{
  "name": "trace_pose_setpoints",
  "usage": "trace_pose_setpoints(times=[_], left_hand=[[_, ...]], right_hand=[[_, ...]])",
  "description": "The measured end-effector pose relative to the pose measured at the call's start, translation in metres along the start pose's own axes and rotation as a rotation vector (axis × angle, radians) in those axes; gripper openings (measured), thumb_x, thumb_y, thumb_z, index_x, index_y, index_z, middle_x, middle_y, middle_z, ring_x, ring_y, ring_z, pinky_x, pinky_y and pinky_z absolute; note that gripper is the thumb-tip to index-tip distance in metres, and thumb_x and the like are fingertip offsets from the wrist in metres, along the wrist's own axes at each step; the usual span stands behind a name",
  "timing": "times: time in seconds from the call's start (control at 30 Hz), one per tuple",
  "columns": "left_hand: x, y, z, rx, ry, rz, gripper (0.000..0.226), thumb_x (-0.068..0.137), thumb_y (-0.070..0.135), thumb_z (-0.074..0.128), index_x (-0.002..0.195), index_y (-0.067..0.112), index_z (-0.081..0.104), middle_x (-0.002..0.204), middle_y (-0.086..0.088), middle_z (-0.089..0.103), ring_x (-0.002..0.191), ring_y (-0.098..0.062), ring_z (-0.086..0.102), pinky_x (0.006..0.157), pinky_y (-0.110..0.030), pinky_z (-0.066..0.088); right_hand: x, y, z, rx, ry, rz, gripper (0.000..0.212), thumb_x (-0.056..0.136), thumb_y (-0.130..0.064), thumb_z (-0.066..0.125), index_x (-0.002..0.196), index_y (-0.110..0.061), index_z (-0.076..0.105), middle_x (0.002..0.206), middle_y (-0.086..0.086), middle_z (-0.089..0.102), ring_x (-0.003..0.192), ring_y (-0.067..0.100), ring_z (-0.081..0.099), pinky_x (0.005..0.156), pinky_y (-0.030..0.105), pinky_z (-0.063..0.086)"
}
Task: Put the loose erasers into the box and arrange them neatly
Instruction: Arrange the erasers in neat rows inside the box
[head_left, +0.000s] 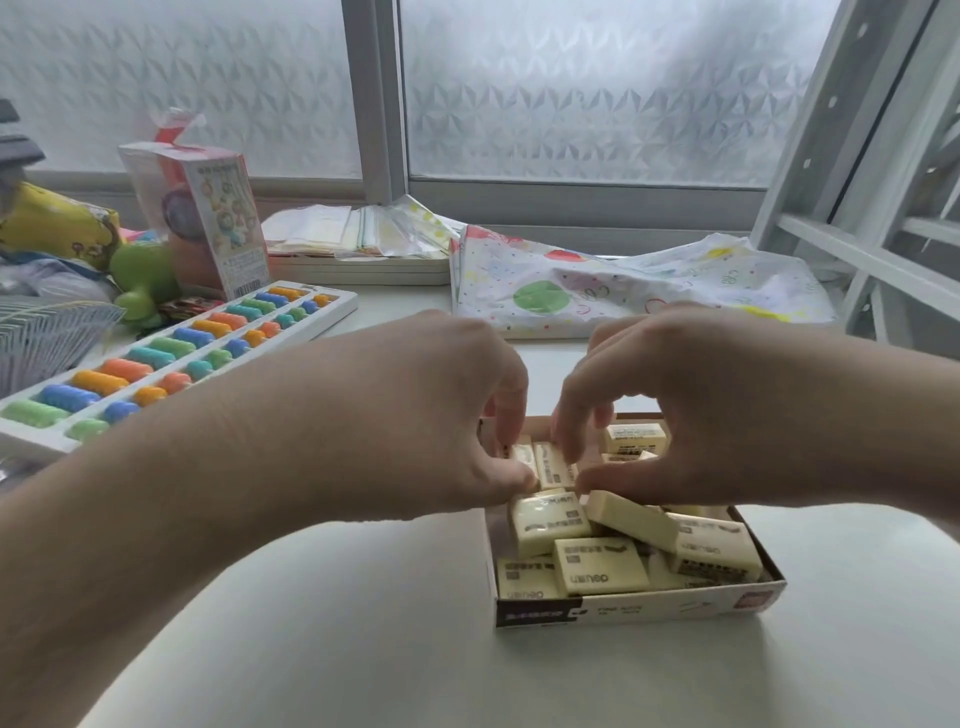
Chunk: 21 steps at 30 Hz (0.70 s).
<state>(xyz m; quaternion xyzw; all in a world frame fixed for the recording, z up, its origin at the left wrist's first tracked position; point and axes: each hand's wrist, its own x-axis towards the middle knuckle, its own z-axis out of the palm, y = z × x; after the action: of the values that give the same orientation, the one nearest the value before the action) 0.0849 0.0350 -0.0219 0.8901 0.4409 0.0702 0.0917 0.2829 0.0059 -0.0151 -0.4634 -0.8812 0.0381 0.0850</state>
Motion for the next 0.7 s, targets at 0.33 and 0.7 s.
trace_pose_setpoints(times=[0.33, 0.7], left_hand=[[-0.001, -0.002, 0.002, -0.095, 0.005, 0.045, 0.025, 0.079, 0.054, 0.069, 0.099, 0.041, 0.072, 0.098, 0.021, 0.068, 0.091, -0.001, 0.066, 0.073, -0.029, 0.061], [0.002, 0.002, 0.003, -0.105, 0.019, -0.001, 0.025, 0.074, 0.058, 0.073, 0.088, 0.036, 0.071, 0.089, 0.024, 0.062, 0.077, -0.003, 0.068, 0.067, -0.032, 0.061]], right_hand=[[0.007, 0.002, 0.008, 0.026, 0.070, -0.089, 0.005, 0.077, -0.035, 0.076, 0.081, -0.038, 0.073, 0.088, -0.017, 0.069, 0.090, -0.003, 0.062, 0.079, 0.016, 0.045], [-0.003, 0.027, -0.023, 0.013, -0.146, 0.152, 0.017, 0.072, -0.057, 0.070, 0.080, -0.042, 0.074, 0.075, -0.020, 0.072, 0.068, 0.000, 0.063, 0.060, 0.023, 0.052]])
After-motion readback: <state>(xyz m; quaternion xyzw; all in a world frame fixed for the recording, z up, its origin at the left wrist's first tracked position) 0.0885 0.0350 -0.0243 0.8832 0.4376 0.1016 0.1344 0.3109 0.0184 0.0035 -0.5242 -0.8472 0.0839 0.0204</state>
